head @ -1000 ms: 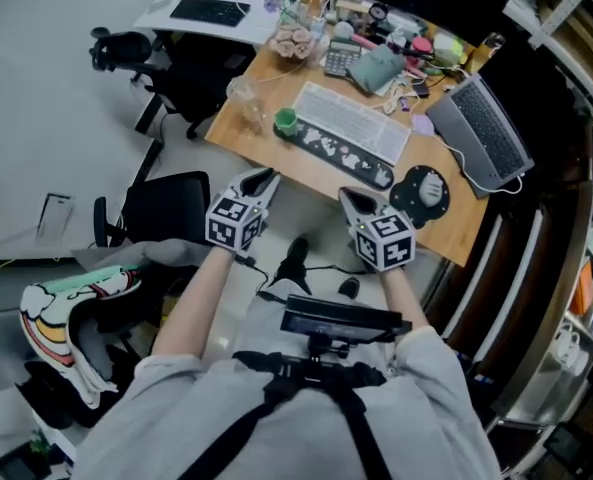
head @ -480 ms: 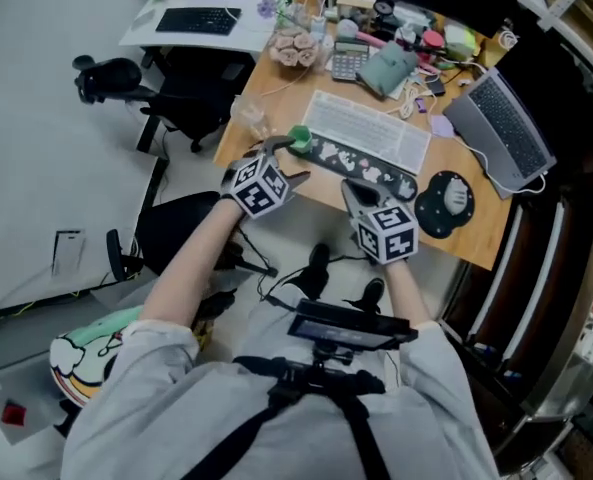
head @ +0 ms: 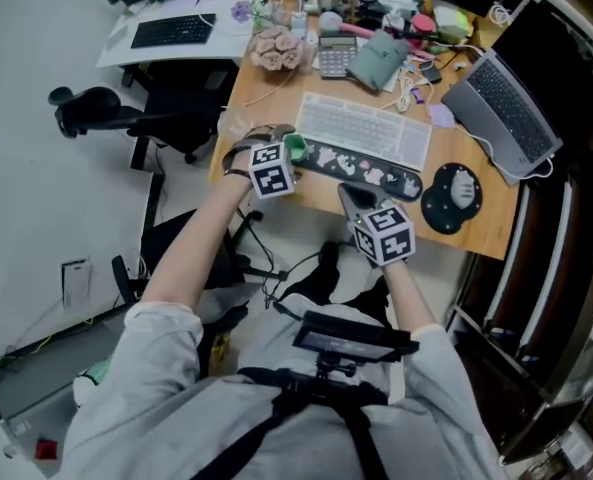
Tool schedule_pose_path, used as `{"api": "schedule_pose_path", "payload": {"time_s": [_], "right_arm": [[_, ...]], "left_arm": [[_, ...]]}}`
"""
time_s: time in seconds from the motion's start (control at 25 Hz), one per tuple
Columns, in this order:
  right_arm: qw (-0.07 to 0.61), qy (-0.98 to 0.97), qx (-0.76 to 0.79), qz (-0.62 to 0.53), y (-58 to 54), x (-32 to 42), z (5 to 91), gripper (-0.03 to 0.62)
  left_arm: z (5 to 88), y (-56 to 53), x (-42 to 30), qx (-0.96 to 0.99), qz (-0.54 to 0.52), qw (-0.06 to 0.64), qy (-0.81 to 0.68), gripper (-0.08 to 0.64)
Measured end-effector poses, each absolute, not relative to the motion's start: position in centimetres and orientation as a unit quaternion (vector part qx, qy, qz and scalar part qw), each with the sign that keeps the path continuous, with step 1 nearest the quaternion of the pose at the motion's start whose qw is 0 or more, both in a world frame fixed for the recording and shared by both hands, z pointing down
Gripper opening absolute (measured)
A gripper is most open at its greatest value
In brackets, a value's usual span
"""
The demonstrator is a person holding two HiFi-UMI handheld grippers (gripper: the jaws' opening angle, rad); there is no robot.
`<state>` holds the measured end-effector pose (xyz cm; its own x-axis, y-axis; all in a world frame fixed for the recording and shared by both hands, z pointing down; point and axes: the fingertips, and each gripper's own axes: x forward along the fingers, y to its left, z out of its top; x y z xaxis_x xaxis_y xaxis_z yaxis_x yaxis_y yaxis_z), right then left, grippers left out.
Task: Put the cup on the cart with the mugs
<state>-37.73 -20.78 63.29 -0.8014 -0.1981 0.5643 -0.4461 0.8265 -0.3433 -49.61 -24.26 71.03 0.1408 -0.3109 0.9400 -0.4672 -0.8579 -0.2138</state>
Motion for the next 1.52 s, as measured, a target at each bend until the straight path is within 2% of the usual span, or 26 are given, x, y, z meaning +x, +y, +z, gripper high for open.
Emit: {"api": "schedule_pose_path", "payload": {"time_s": [0.8, 0.88, 0.96, 1.52], "right_arm": [[0.273, -0.904, 0.196, 0.263, -22.8, -38.4, 66.1, -0.006], [0.273, -0.904, 0.195, 0.263, -22.9, -38.3, 66.1, -0.006], [0.273, -0.905, 0.196, 0.262, -22.9, -38.1, 66.1, -0.006], [0.277, -0.906, 0.195, 0.253, -23.2, -37.2, 65.6, -0.006]], "left_arm": [[77.6, -25.8, -51.5, 0.724, 0.649, 0.114, -0.204, 0.471], [77.7, -25.8, -51.5, 0.725, 0.645, 0.121, -0.209, 0.456], [77.5, -26.1, -51.5, 0.728, 0.638, 0.119, -0.221, 0.335], [74.9, -26.6, -50.3, 0.749, 0.593, 0.124, -0.268, 0.327]]}}
